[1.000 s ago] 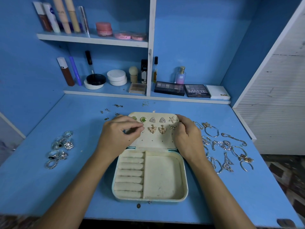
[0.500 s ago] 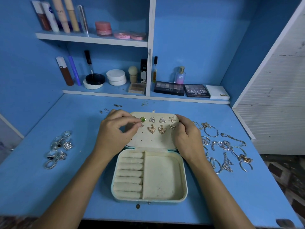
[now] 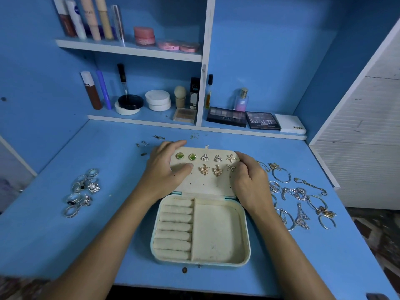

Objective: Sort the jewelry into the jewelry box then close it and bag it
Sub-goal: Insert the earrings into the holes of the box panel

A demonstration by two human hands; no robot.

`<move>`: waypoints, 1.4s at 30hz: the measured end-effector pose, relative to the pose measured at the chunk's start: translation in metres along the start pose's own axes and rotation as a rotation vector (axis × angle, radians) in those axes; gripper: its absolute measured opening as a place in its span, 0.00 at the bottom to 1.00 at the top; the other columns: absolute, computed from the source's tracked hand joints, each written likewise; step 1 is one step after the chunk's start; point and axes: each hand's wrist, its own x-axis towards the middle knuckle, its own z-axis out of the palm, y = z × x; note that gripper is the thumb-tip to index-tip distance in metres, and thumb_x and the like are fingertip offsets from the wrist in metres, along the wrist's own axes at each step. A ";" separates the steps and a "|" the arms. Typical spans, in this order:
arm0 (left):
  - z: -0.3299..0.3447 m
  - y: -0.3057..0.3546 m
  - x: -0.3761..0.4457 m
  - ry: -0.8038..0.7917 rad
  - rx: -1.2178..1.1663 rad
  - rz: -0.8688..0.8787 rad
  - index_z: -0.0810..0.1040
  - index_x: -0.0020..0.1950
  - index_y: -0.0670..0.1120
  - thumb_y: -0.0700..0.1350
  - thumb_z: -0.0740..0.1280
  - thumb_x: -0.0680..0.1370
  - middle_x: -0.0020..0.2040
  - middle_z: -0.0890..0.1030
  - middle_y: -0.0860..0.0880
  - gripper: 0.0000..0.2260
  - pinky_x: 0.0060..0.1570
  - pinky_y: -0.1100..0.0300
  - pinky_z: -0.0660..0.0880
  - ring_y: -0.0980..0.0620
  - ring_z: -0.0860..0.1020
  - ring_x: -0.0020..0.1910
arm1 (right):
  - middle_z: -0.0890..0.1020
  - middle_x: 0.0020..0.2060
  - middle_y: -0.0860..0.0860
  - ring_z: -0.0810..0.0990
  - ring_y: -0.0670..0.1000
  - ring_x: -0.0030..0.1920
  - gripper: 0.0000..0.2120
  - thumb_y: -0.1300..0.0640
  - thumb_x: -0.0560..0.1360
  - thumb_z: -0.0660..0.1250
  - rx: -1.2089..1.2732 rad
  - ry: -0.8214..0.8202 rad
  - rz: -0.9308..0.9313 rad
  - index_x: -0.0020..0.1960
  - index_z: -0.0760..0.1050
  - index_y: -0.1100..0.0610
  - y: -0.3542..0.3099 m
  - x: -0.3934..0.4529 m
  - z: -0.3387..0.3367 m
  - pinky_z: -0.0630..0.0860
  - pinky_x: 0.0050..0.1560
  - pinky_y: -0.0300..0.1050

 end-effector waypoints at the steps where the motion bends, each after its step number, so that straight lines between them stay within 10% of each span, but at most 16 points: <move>1: 0.000 0.000 0.000 0.001 -0.007 -0.003 0.71 0.70 0.57 0.54 0.66 0.73 0.59 0.67 0.71 0.24 0.64 0.62 0.59 0.64 0.62 0.67 | 0.82 0.44 0.50 0.76 0.44 0.46 0.16 0.56 0.74 0.52 -0.001 -0.002 -0.001 0.49 0.79 0.48 0.000 0.000 0.000 0.71 0.44 0.36; 12: 0.002 -0.001 0.005 -0.048 -0.067 -0.122 0.71 0.63 0.60 0.55 0.65 0.68 0.58 0.69 0.64 0.23 0.65 0.57 0.65 0.60 0.65 0.65 | 0.81 0.53 0.48 0.77 0.48 0.55 0.21 0.53 0.74 0.52 -0.068 -0.009 0.057 0.59 0.80 0.51 -0.009 0.005 0.000 0.72 0.56 0.43; 30: -0.003 0.001 0.003 -0.098 -0.085 -0.119 0.71 0.61 0.61 0.55 0.66 0.68 0.54 0.67 0.68 0.21 0.68 0.49 0.65 0.57 0.66 0.64 | 0.82 0.48 0.49 0.77 0.48 0.49 0.16 0.62 0.79 0.56 -0.247 -0.026 0.065 0.55 0.82 0.56 -0.014 0.030 -0.005 0.70 0.43 0.33; 35: -0.003 0.003 0.005 -0.099 -0.087 -0.123 0.72 0.60 0.59 0.54 0.65 0.68 0.51 0.68 0.66 0.20 0.66 0.47 0.67 0.55 0.68 0.61 | 0.83 0.40 0.47 0.77 0.43 0.33 0.14 0.60 0.78 0.60 -0.311 -0.069 0.019 0.53 0.83 0.52 -0.016 0.063 0.001 0.70 0.34 0.33; 42: -0.001 0.001 0.006 -0.092 -0.046 -0.108 0.74 0.61 0.56 0.55 0.65 0.67 0.53 0.70 0.66 0.22 0.66 0.47 0.66 0.55 0.67 0.61 | 0.84 0.48 0.49 0.78 0.46 0.45 0.10 0.57 0.80 0.64 -0.561 -0.304 -0.190 0.54 0.84 0.55 -0.013 0.119 0.024 0.69 0.40 0.31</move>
